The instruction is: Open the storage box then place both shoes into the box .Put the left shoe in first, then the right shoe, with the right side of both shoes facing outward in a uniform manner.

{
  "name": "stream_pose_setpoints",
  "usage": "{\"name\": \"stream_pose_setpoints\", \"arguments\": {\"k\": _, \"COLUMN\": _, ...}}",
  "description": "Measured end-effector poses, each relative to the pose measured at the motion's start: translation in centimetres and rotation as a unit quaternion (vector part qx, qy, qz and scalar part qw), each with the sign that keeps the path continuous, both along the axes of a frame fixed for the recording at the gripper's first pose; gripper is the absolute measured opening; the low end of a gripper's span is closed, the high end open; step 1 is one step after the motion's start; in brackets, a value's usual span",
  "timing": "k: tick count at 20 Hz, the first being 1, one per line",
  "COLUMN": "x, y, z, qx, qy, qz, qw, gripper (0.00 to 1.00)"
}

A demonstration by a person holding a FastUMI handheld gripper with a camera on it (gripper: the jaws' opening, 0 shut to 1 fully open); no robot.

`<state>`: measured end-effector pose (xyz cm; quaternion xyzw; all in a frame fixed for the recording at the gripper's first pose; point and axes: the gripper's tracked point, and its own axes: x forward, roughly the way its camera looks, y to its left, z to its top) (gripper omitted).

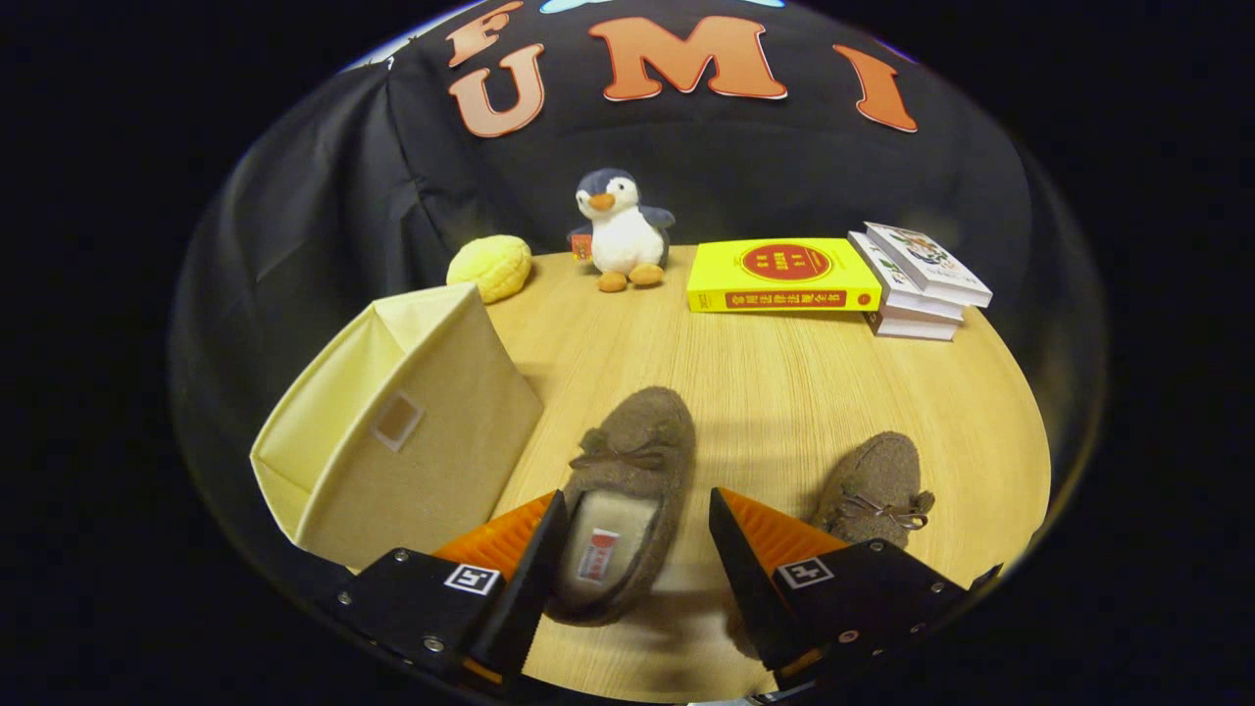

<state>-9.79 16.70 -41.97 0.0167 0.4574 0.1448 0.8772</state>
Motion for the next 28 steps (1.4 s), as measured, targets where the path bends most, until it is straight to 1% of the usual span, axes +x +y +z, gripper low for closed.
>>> {"name": "stream_pose_setpoints", "arguments": {"k": 1, "x": 0.0, "y": -0.1, "z": -1.1, "qx": -0.009, "qy": 0.005, "qz": 0.005, "qw": 1.000, "gripper": 0.86}}
{"name": "stream_pose_setpoints", "arguments": {"k": 2, "x": 0.4, "y": -0.3, "z": -1.9, "qx": -0.019, "qy": 0.003, "qz": 0.006, "qw": 1.000, "gripper": 0.82}}
{"name": "stream_pose_setpoints", "arguments": {"k": 3, "x": 0.8, "y": -0.4, "z": -2.7, "qx": -0.029, "qy": 0.002, "qz": 0.004, "qw": 1.000, "gripper": 0.80}}
{"name": "stream_pose_setpoints", "arguments": {"k": 5, "x": 1.5, "y": -0.4, "z": -4.2, "qx": -0.036, "qy": 0.008, "qz": -0.005, "qw": 0.999, "gripper": 0.74}}
{"name": "stream_pose_setpoints", "arguments": {"k": 6, "x": 2.0, "y": -0.3, "z": -4.8, "qx": -0.038, "qy": 0.010, "qz": -0.010, "qw": 0.999, "gripper": 0.67}}
{"name": "stream_pose_setpoints", "arguments": {"k": 7, "x": 2.4, "y": -0.2, "z": -5.4, "qx": -0.039, "qy": 0.011, "qz": -0.013, "qw": 0.999, "gripper": 0.62}}
{"name": "stream_pose_setpoints", "arguments": {"k": 8, "x": 2.5, "y": 0.3, "z": -6.0, "qx": -0.034, "qy": 0.018, "qz": -0.010, "qw": 0.999, "gripper": 0.52}}
{"name": "stream_pose_setpoints", "arguments": {"k": 9, "x": 2.3, "y": 0.6, "z": -6.6, "qx": -0.034, "qy": 0.030, "qz": -0.009, "qw": 0.999, "gripper": 0.48}}
{"name": "stream_pose_setpoints", "arguments": {"k": 10, "x": 2.4, "y": 0.2, "z": -6.9, "qx": -0.043, "qy": 0.033, "qz": -0.014, "qw": 0.998, "gripper": 0.34}}
{"name": "stream_pose_setpoints", "arguments": {"k": 11, "x": 2.6, "y": 0.3, "z": -7.0, "qx": -0.038, "qy": 0.034, "qz": -0.021, "qw": 0.998, "gripper": 0.27}}
{"name": "stream_pose_setpoints", "arguments": {"k": 12, "x": 2.6, "y": 0.1, "z": -7.1, "qx": -0.035, "qy": 0.035, "qz": -0.034, "qw": 0.998, "gripper": 0.16}}
{"name": "stream_pose_setpoints", "arguments": {"k": 13, "x": 2.6, "y": 0.1, "z": -7.0, "qx": -0.030, "qy": 0.039, "qz": -0.044, "qw": 0.998, "gripper": 0.13}}
{"name": "stream_pose_setpoints", "arguments": {"k": 14, "x": 2.4, "y": 0.1, "z": -6.7, "qx": -0.022, "qy": 0.045, "qz": -0.050, "qw": 0.997, "gripper": 0.07}}
{"name": "stream_pose_setpoints", "arguments": {"k": 16, "x": 2.3, "y": 0.1, "z": -5.4, "qx": -0.013, "qy": 0.046, "qz": -0.066, "qw": 0.997, "gripper": 0.04}}
{"name": "stream_pose_setpoints", "arguments": {"k": 18, "x": 2.3, "y": -0.2, "z": -3.5, "qx": -0.016, "qy": 0.042, "qz": -0.079, "qw": 0.996, "gripper": 0.04}}
{"name": "stream_pose_setpoints", "arguments": {"k": 21, "x": 2.8, "y": 1.0, "z": 1.3, "qx": 0.018, "qy": 0.033, "qz": -0.103, "qw": 0.994, "gripper": 0.04}}
{"name": "stream_pose_setpoints", "arguments": {"k": 25, "x": 4.4, "y": 3.5, "z": 8.5, "qx": 0.044, "qy": 0.002, "qz": -0.111, "qw": 0.993, "gripper": 0.04}}
{"name": "stream_pose_setpoints", "arguments": {"k": 28, "x": 5.3, "y": 7.1, "z": 12.6, "qx": 0.077, "qy": -0.014, "qz": -0.111, "qw": 0.991, "gripper": 0.04}}
